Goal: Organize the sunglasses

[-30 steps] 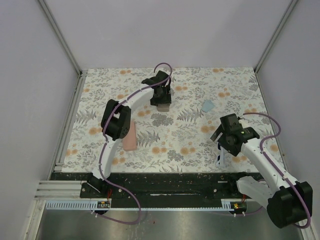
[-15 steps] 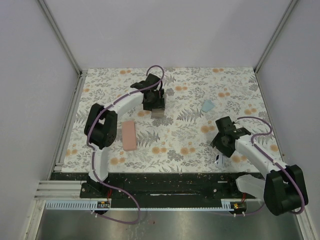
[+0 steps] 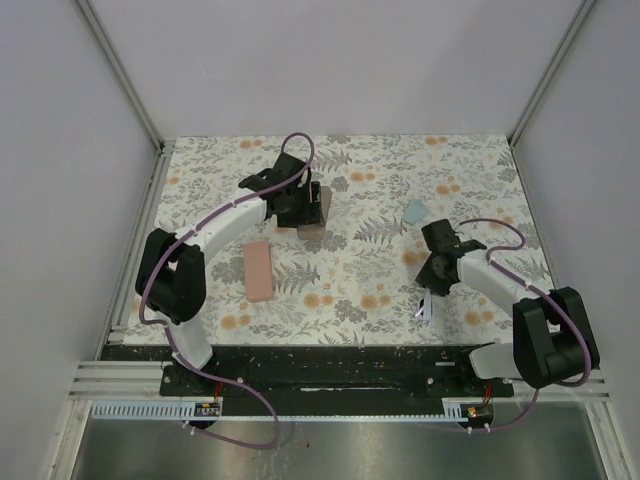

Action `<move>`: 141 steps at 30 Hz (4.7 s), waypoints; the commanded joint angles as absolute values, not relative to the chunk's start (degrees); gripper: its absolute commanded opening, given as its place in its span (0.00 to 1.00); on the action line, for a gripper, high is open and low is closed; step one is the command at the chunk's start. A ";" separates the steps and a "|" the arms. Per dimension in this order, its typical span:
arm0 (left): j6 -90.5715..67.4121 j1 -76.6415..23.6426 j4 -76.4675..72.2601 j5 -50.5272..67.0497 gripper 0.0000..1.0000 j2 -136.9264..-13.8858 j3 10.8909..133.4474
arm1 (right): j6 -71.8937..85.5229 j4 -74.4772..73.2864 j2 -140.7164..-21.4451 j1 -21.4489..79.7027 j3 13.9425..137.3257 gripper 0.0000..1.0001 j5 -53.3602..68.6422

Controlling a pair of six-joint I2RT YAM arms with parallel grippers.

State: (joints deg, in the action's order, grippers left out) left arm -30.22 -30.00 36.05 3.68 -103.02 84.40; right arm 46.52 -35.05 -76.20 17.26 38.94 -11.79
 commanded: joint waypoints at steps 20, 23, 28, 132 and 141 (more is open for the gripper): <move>-43.23 -32.78 3.01 27.23 0.45 -86.13 56.08 | 34.09 -10.65 -74.19 17.32 47.30 0.84 21.60; -45.43 -33.13 -1.39 29.70 0.44 -86.22 53.80 | 35.24 -7.83 -73.39 17.40 46.15 0.84 28.37; -51.05 -33.22 -11.93 33.83 0.43 -85.61 50.19 | 38.40 1.46 -73.13 17.40 43.16 0.98 36.72; -45.35 -43.52 14.95 8.78 0.93 -91.77 68.92 | 34.90 -10.88 -73.21 12.22 49.04 0.45 30.15; -43.33 -37.09 15.20 10.11 0.93 -81.57 60.21 | 23.21 -30.22 -80.41 14.84 61.07 0.44 12.68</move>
